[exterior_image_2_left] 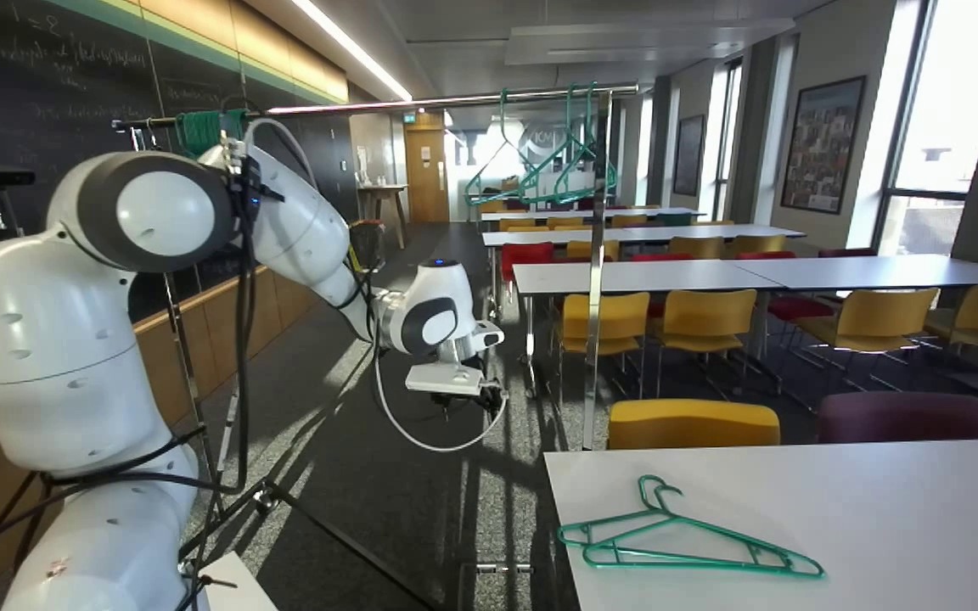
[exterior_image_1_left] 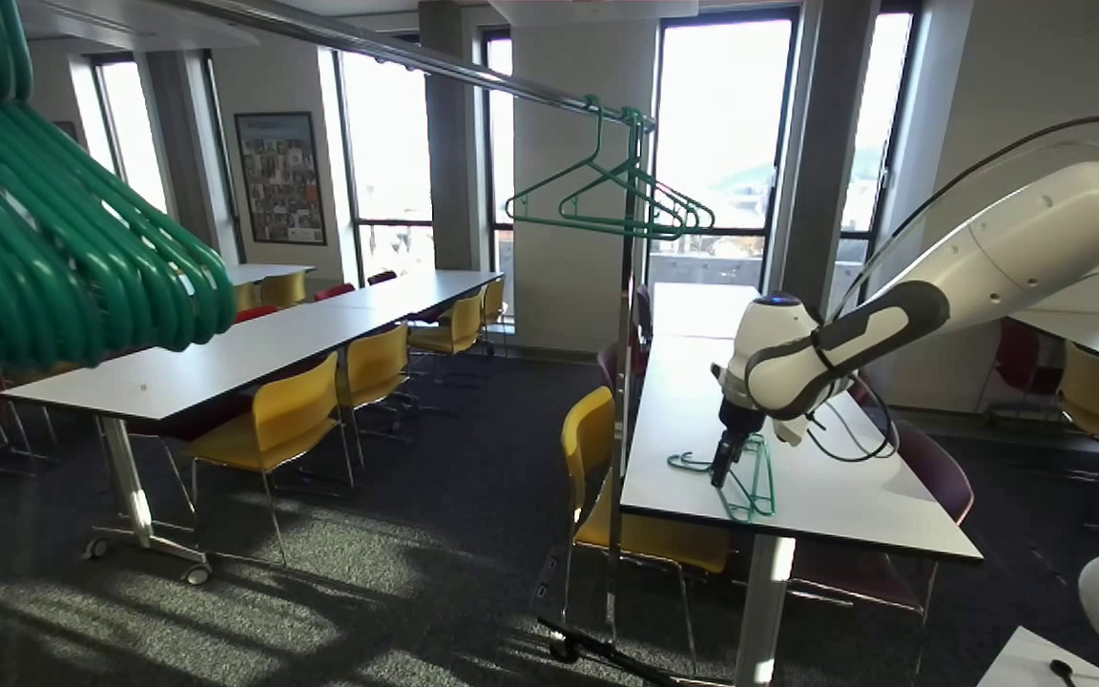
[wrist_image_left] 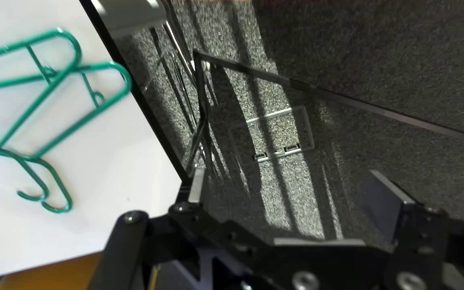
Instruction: Pick up a coat hanger from the rack and put it on the table
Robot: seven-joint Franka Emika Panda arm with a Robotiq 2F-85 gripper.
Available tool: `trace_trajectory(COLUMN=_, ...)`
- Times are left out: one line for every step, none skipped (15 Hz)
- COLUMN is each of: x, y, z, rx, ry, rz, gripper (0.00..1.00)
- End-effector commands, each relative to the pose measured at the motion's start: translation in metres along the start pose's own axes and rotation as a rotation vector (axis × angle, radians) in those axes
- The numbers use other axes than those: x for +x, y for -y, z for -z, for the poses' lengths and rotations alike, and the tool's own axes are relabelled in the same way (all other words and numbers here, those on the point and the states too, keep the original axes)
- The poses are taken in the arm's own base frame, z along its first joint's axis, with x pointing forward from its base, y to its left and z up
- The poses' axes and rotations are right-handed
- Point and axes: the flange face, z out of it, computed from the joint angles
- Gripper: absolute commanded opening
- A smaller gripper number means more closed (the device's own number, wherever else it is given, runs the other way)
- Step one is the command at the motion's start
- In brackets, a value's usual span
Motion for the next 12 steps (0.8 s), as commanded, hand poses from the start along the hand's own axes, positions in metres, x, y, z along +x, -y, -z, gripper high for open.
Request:
trace_trajectory(x=-0.023, y=-0.009, z=0.047, rx=-0.064, ry=0.170, rz=-0.065, gripper=1.00)
trace_trajectory(x=-0.027, y=-0.010, z=0.051, rx=-0.071, ry=0.237, rz=-0.060, gripper=1.00)
trace_trajectory(x=-0.031, y=-0.010, z=0.056, rx=-0.062, ry=0.303, rz=-0.027, gripper=1.00)
trace_trajectory(x=-0.029, y=-0.007, z=0.071, rx=-0.018, ry=0.312, rz=0.076, gripper=1.00)
trace_trajectory(x=-0.032, y=-0.008, z=0.050, rx=-0.039, ry=0.276, rz=-0.008, gripper=1.00)
trace_trajectory(x=-0.031, y=-0.007, z=0.057, rx=-0.026, ry=0.297, rz=0.024, gripper=1.00)
trace_trajectory(x=-0.029, y=-0.006, z=0.061, rx=-0.021, ry=0.303, rz=0.042, gripper=1.00)
trace_trajectory(x=-0.028, y=-0.006, z=0.063, rx=-0.020, ry=0.302, rz=0.050, gripper=1.00)
trace_trajectory(x=-0.027, y=-0.006, z=0.063, rx=-0.020, ry=0.302, rz=0.052, gripper=1.00)
trace_trajectory(x=-0.027, y=-0.006, z=0.063, rx=-0.020, ry=0.302, rz=0.053, gripper=1.00)
trace_trajectory(x=-0.027, y=-0.006, z=0.063, rx=-0.020, ry=0.302, rz=0.053, gripper=1.00)
trace_trajectory(x=-0.027, y=-0.006, z=0.063, rx=-0.019, ry=0.302, rz=0.053, gripper=1.00)
